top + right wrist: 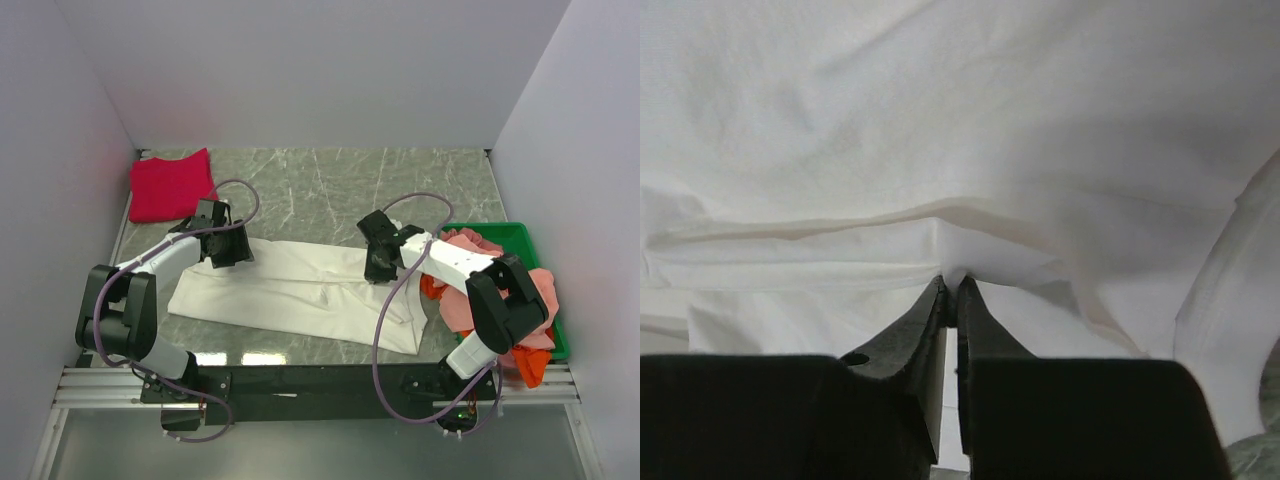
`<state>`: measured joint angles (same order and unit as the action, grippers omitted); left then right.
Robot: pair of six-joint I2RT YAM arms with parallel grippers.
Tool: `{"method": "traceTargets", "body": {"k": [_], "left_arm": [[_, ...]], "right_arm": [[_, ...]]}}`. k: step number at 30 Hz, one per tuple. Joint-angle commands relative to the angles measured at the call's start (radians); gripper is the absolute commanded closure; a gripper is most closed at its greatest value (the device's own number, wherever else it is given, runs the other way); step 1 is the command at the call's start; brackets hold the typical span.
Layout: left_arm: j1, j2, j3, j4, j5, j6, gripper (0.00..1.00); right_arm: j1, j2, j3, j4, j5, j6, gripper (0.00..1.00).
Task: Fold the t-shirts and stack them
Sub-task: Fold the tshirt
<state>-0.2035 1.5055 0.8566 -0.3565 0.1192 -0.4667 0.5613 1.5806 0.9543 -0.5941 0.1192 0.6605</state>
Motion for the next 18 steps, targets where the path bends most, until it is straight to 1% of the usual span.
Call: {"method": "traceTargets", "body": {"k": [1, 4, 10, 14, 18], "left_arm": [[0.001, 0.009, -0.001, 0.019, 0.022, 0.016, 0.39], [0.001, 0.007, -0.005, 0.021, 0.023, 0.017, 0.39], [0.001, -0.002, -0.011, 0.025, 0.016, 0.02, 0.39], [0.001, 0.004, -0.019, 0.028, 0.017, 0.017, 0.39], [0.001, 0.012, -0.028, 0.03, 0.011, 0.016, 0.39]], "right_arm": [[-0.003, -0.021, 0.037, -0.038, 0.019, -0.013, 0.94], [0.011, -0.025, 0.053, -0.064, 0.001, -0.018, 1.0], [0.067, -0.06, 0.084, -0.124, -0.102, -0.003, 1.0], [0.118, -0.074, 0.084, -0.145, -0.137, 0.047, 1.0], [0.195, -0.064, 0.092, -0.156, -0.147, 0.099, 1.0]]}}
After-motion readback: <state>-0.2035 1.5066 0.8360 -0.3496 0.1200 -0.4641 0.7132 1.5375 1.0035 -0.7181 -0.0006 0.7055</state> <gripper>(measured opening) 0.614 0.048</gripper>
